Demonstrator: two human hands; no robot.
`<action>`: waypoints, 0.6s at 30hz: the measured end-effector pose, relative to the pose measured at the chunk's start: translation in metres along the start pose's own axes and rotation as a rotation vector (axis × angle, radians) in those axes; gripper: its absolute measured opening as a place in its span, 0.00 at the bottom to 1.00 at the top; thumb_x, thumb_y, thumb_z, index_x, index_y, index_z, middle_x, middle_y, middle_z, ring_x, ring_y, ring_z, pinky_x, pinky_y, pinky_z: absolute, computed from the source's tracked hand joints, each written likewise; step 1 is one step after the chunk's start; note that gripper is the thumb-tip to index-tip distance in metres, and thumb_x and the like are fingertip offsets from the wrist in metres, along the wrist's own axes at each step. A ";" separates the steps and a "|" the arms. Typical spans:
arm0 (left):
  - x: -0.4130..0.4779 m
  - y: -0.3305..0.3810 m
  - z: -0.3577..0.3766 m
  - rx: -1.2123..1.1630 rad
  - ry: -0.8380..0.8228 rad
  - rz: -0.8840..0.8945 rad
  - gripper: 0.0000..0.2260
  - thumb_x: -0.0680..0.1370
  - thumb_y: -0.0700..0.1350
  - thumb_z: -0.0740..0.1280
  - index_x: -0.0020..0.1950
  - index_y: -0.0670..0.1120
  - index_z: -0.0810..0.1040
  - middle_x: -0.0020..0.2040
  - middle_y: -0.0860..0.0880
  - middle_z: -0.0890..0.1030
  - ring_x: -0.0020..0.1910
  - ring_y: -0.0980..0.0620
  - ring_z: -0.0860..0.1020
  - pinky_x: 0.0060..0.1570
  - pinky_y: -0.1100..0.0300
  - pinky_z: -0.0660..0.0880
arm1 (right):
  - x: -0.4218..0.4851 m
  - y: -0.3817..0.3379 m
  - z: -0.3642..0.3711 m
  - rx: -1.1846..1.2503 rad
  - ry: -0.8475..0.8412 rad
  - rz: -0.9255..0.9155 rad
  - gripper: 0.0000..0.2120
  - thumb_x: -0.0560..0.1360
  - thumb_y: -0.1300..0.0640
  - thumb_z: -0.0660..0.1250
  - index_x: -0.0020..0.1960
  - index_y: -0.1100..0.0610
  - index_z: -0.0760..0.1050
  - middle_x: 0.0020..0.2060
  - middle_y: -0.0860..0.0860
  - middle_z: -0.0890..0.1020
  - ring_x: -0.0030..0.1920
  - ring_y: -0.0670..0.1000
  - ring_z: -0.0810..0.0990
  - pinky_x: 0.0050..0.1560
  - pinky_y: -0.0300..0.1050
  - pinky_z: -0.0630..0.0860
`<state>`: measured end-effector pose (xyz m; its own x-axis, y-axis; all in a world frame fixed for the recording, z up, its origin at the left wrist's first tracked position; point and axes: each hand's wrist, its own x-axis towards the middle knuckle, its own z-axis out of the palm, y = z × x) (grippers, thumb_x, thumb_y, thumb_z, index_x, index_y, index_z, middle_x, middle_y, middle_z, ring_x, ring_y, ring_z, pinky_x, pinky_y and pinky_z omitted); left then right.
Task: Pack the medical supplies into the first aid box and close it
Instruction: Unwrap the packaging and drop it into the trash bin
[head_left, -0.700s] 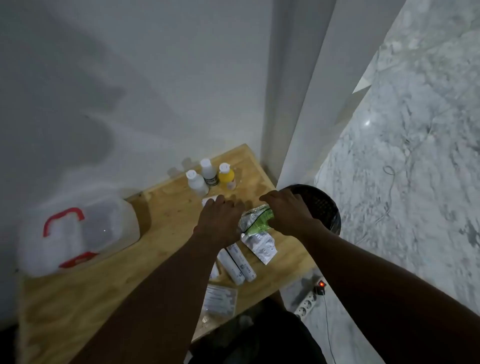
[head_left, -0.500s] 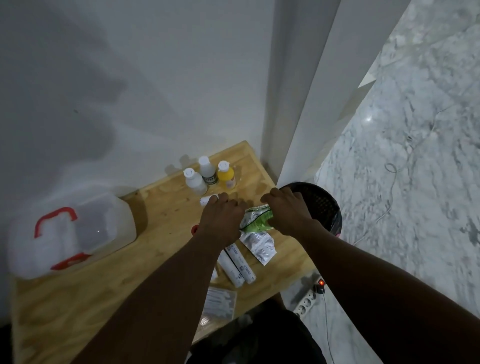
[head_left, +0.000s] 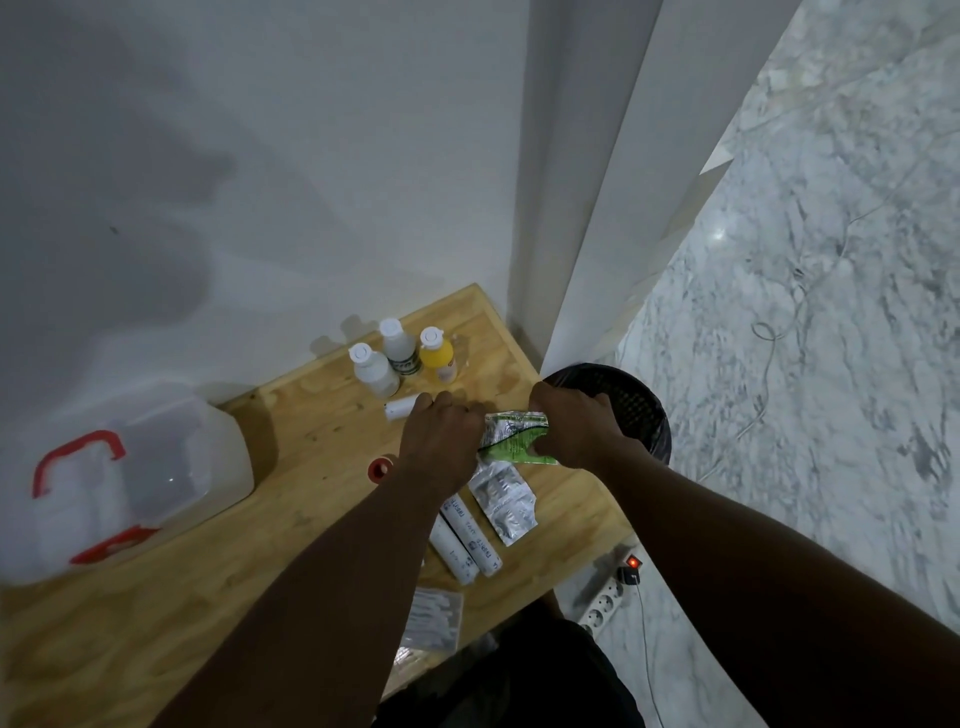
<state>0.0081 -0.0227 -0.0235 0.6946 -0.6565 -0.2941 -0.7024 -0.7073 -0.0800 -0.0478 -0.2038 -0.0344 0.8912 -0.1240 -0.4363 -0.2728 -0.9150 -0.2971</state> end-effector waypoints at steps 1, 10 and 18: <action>0.001 0.001 0.001 -0.005 0.004 -0.005 0.23 0.74 0.45 0.70 0.69 0.49 0.74 0.59 0.46 0.82 0.62 0.43 0.75 0.62 0.49 0.65 | 0.000 0.000 0.001 0.019 -0.006 0.010 0.22 0.70 0.49 0.73 0.60 0.53 0.69 0.57 0.51 0.80 0.58 0.58 0.78 0.56 0.54 0.64; 0.004 0.004 -0.007 -0.108 -0.017 -0.072 0.12 0.73 0.45 0.68 0.56 0.51 0.79 0.53 0.47 0.83 0.56 0.44 0.78 0.59 0.50 0.66 | -0.005 0.011 -0.001 0.250 0.000 0.123 0.13 0.73 0.51 0.69 0.55 0.54 0.75 0.51 0.52 0.82 0.53 0.58 0.80 0.54 0.53 0.76; 0.017 0.002 -0.043 -0.420 0.050 -0.066 0.11 0.72 0.50 0.68 0.36 0.54 0.67 0.36 0.53 0.78 0.44 0.45 0.80 0.41 0.55 0.66 | -0.013 0.037 -0.025 0.623 0.202 0.228 0.08 0.74 0.59 0.70 0.38 0.52 0.76 0.31 0.47 0.76 0.33 0.46 0.73 0.34 0.40 0.66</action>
<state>0.0246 -0.0463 0.0120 0.7503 -0.6105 -0.2537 -0.5388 -0.7870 0.3004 -0.0604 -0.2455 -0.0183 0.8203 -0.4117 -0.3969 -0.5648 -0.4743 -0.6753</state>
